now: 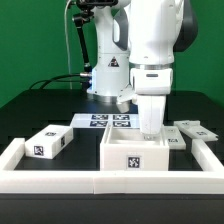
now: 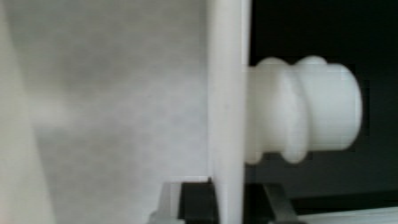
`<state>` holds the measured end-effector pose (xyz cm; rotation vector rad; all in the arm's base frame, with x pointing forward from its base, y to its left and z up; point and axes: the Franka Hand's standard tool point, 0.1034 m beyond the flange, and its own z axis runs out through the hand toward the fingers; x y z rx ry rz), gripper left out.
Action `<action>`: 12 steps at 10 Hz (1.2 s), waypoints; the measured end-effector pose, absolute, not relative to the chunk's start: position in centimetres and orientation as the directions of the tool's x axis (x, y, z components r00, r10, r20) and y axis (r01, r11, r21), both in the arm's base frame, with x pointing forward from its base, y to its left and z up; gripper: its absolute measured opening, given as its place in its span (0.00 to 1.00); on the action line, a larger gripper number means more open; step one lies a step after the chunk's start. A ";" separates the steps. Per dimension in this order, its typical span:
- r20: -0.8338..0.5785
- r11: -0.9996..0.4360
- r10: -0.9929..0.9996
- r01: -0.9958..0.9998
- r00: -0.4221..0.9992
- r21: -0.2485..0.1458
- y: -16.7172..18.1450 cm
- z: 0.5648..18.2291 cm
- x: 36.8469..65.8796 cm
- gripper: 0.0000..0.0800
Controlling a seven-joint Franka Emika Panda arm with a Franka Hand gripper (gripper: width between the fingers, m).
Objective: Assemble cabinet
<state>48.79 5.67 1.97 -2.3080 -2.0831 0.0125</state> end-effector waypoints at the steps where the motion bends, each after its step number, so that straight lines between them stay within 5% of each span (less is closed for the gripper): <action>1: 0.016 -0.103 0.995 0.994 0.103 -0.029 5.6 2.0 48.8 0.05; 9: 0.045 -0.008 0.999 1.000 0.009 -0.003 11.2 2.0 51.3 0.05; 12: 0.038 -0.012 0.999 1.000 0.013 -0.022 12.0 2.0 51.7 0.05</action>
Offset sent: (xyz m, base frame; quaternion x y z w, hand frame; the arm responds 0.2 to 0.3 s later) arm 0.0161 0.0288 -0.0132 0.0122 0.0068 -0.1024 0.9946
